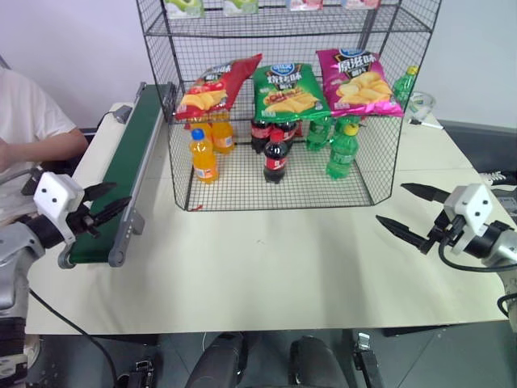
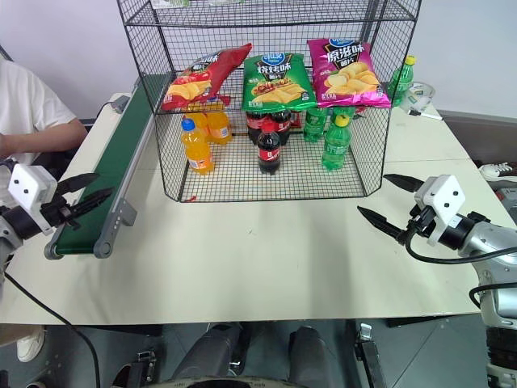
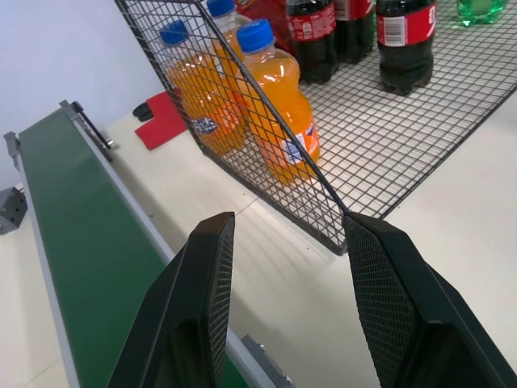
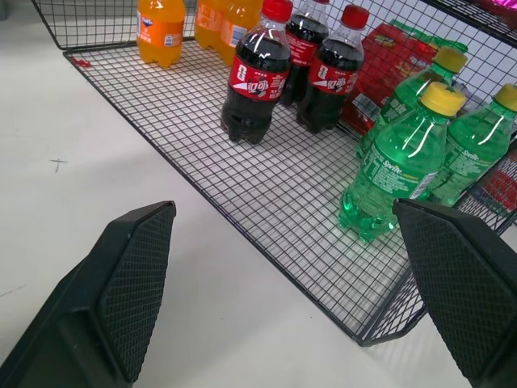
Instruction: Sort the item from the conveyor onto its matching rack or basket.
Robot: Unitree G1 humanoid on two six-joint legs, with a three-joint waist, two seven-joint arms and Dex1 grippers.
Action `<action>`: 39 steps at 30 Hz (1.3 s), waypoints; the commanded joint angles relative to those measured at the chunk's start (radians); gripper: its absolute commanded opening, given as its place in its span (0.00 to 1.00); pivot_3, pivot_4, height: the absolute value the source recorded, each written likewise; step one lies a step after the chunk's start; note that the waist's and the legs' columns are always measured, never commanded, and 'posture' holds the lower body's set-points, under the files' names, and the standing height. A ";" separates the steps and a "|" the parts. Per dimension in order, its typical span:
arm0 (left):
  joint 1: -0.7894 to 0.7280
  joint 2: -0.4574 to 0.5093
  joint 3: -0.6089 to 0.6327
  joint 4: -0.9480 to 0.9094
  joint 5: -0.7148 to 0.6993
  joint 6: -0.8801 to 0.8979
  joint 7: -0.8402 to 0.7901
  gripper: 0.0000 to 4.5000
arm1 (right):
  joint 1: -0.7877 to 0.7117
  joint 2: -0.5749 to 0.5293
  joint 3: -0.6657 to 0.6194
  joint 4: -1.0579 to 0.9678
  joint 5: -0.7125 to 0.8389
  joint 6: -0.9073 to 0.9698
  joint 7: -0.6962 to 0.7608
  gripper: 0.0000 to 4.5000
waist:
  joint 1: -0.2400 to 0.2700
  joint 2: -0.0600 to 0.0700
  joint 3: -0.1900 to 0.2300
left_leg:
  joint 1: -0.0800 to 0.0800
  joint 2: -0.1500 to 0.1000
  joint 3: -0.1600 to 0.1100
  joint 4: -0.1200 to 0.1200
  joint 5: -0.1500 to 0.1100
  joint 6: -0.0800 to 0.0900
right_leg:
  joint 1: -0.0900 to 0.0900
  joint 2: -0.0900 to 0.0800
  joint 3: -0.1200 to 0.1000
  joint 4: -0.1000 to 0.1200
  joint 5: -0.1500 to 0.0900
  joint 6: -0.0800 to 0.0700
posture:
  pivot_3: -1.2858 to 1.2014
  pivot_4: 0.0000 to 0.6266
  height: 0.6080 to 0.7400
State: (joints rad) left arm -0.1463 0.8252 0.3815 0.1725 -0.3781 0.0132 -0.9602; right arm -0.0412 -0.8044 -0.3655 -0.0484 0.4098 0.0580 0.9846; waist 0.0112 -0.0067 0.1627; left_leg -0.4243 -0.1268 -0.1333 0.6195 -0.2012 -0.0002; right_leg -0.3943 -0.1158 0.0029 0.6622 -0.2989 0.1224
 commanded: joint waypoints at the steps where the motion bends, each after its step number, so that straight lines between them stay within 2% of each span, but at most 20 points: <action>1: -0.026 0.003 0.003 0.032 0.022 -0.063 0.002 0.49 | -0.003 0.004 -0.023 0.003 0.007 -0.024 -0.006 1.00 | 0.000 0.000 0.000 | 0.000 0.000 0.000 0.000 0.000 0.000 | 0.000 0.000 0.000 0.000 0.000 0.000 | 0.52 0.24 1.00; 7: -0.032 0.012 -0.007 0.065 -0.007 -0.025 -0.034 0.49 | 0.002 -0.005 -0.020 0.031 -0.015 -0.060 0.000 1.00 | 0.000 0.000 0.000 | 0.000 0.000 0.000 0.000 0.000 0.000 | 0.000 0.000 0.000 0.000 0.000 0.001 | 0.52 0.24 1.00; 10: -0.041 0.005 -0.006 0.094 0.014 -0.085 -0.038 0.49 | -0.004 -0.003 -0.015 0.042 -0.025 -0.080 -0.003 1.00 | 0.000 0.000 0.000 | 0.000 0.000 0.000 -0.001 0.000 0.000 | 0.000 0.000 0.000 0.000 0.000 0.001 | 0.52 0.24 1.00; 14: -0.049 0.022 -0.017 0.151 0.031 -0.079 -0.047 0.49 | -0.021 0.008 -0.020 0.055 -0.030 -0.124 -0.010 1.00 | -0.001 0.000 0.000 | 0.000 0.000 0.000 -0.002 0.000 0.000 | -0.001 0.000 0.000 0.000 0.001 0.001 | 0.52 0.24 1.00; 20: -0.027 0.015 0.014 0.149 0.004 -0.113 -0.097 0.49 | -0.012 0.005 -0.022 0.040 -0.002 -0.114 0.010 1.00 | -0.001 0.000 0.000 | 0.000 0.000 0.000 -0.002 0.000 0.000 | -0.001 0.000 0.000 0.000 0.001 0.002 | 0.52 0.24 1.00; 26: -0.032 0.014 0.014 0.165 0.032 -0.181 -0.071 0.49 | -0.021 0.008 -0.011 0.040 -0.008 -0.104 -0.007 1.00 | -0.001 0.000 0.000 | 0.000 0.000 0.000 -0.002 0.000 0.000 | -0.001 0.000 0.000 0.000 0.001 0.002 | 0.52 0.24 1.00; 39: -0.055 0.016 0.007 0.171 0.013 -0.170 -0.092 0.49 | -0.013 0.000 -0.007 0.022 -0.005 -0.094 0.003 1.00 | -0.001 0.000 0.000 | 0.000 0.000 0.000 -0.003 0.000 0.000 | -0.001 0.000 0.000 0.000 0.001 0.002 | 0.52 0.24 1.00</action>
State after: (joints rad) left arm -0.1880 0.8239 0.3685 0.3517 -0.3487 -0.1445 -1.0500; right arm -0.0483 -0.8019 -0.3594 0.0071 0.3880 -0.0321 0.9898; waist 0.0101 -0.0064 0.1630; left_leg -0.4243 -0.1267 -0.1334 0.6165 -0.2010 -0.0003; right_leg -0.3957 -0.1157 0.0030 0.6617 -0.2977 0.1245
